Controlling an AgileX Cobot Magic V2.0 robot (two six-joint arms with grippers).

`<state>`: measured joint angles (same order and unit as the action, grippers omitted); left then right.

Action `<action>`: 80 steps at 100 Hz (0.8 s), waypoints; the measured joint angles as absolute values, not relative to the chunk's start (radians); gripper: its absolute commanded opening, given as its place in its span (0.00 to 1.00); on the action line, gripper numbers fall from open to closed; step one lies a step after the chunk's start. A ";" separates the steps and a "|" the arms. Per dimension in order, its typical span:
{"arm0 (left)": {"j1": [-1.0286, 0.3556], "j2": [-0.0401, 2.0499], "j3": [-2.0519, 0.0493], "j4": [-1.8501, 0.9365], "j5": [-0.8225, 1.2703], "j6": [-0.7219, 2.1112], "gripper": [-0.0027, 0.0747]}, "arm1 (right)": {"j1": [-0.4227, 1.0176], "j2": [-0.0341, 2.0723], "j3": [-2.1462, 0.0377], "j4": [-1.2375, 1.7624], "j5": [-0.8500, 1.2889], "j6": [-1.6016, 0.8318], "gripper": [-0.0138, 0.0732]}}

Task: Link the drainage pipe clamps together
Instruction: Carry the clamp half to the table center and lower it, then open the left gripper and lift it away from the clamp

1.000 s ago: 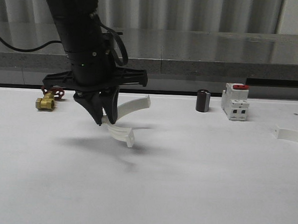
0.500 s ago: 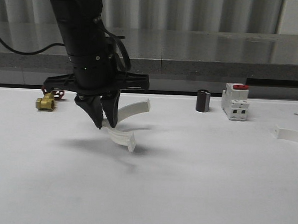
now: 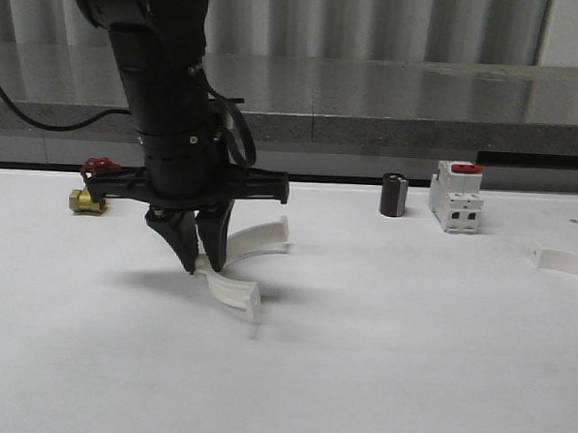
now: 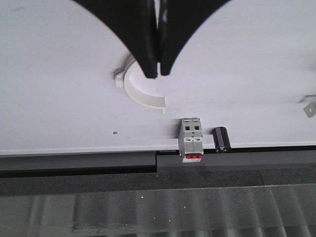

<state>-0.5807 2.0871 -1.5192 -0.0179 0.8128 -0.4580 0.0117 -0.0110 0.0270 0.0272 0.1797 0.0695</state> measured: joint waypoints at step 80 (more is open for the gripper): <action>-0.593 2.098 -1.527 0.000 0.843 -0.459 0.81 | 0.012 -0.011 0.027 0.027 0.180 0.070 0.08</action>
